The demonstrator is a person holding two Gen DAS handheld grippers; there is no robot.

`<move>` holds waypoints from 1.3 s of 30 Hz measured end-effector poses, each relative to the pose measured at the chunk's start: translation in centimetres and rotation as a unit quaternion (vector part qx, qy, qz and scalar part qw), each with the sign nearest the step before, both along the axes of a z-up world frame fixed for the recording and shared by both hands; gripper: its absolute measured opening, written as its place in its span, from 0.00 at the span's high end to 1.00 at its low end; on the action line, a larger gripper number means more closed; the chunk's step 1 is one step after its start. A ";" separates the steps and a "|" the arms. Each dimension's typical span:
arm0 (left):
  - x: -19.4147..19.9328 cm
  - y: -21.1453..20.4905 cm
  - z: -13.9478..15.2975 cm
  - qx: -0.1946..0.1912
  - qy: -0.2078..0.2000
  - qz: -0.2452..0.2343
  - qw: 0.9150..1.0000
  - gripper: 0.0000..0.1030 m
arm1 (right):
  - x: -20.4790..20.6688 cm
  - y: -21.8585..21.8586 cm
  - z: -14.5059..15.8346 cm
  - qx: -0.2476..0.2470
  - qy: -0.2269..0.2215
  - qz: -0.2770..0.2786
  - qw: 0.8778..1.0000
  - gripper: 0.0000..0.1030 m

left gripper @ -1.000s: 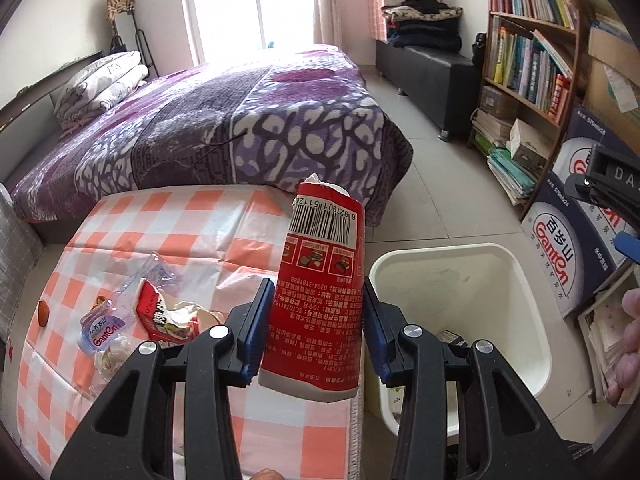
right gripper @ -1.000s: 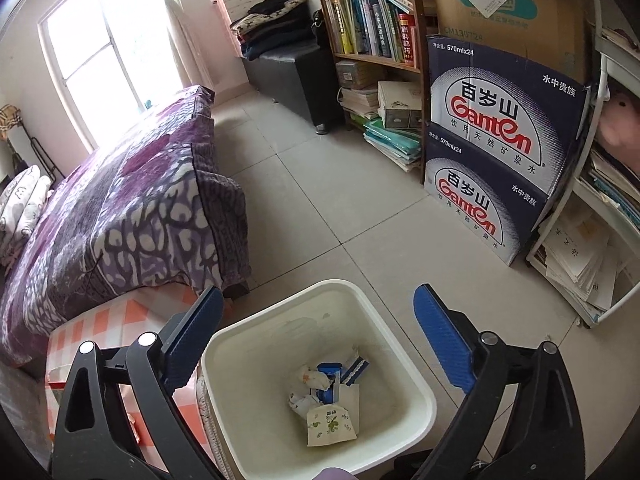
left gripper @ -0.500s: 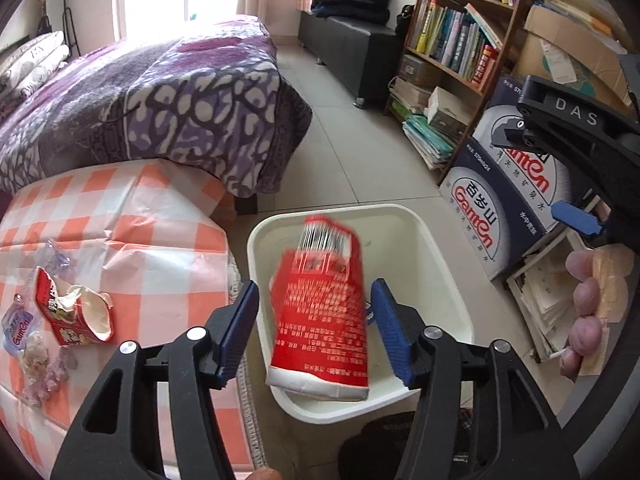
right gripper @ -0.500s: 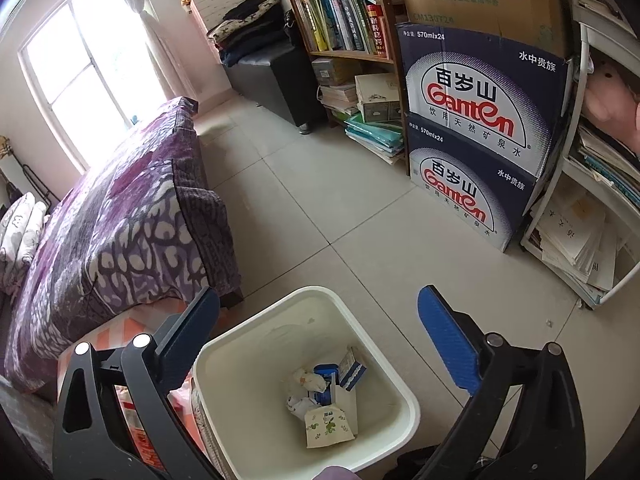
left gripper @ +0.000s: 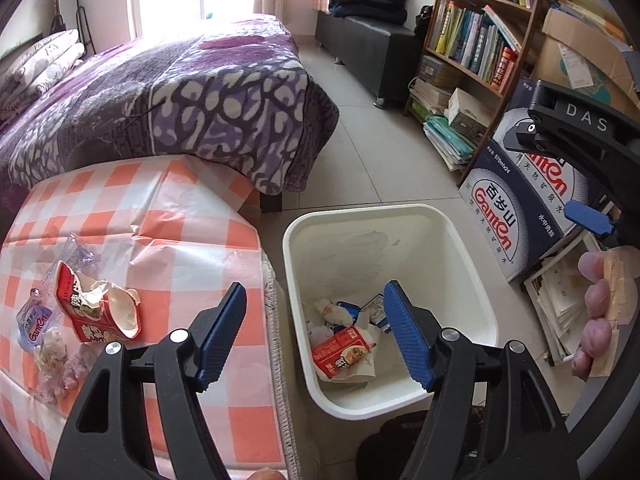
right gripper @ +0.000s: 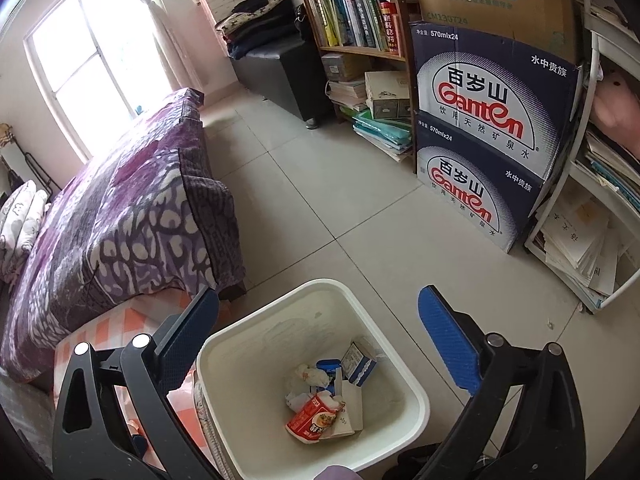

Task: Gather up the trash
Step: 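Grasp the red snack bag with the right tool while the left tool grasps an orange peel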

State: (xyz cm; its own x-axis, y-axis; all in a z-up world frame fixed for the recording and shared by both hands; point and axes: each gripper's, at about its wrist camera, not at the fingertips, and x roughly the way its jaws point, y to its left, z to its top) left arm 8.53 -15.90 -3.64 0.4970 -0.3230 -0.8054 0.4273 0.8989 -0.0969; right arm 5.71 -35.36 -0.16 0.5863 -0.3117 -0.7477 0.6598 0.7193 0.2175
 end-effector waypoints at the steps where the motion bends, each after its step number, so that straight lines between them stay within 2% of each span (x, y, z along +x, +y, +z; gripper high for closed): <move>1: 0.1 0.4 -0.1 0.004 -0.001 0.004 1.000 0.32 | 0.1 0.2 0.0 -0.001 0.001 0.002 1.000 0.07; 11: 1.5 5.5 -1.9 0.071 0.000 0.061 0.996 0.27 | 2.2 4.0 -0.7 -0.015 0.020 0.043 0.999 0.07; 16: 2.4 9.0 -3.3 0.115 0.006 0.082 0.990 0.24 | 3.6 6.8 -1.2 -0.022 0.032 0.074 0.997 0.07; 25: 4.2 16.5 -4.8 0.160 0.028 0.133 0.978 0.24 | 6.2 12.7 -2.4 -0.048 0.059 0.146 0.986 0.07; 30: 5.6 21.4 -4.9 0.156 0.044 0.179 0.970 0.24 | 7.5 16.4 -3.5 -0.066 0.082 0.191 0.976 0.07; 35: 7.3 27.1 -4.6 0.145 0.049 0.239 0.959 0.24 | 8.5 19.7 -4.4 -0.081 0.092 0.228 0.966 0.07; 39: 8.7 31.7 -4.0 0.128 0.045 0.283 0.949 0.20 | 9.3 23.0 -5.0 -0.095 0.095 0.279 0.951 0.07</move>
State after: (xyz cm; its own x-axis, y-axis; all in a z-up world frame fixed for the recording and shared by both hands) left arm 17.18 15.81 -7.68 0.4575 0.1883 -0.8691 -0.1315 0.9809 0.1432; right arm 15.05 -12.34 -5.15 0.5606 -0.1324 -0.8174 0.1781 0.9833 -0.0370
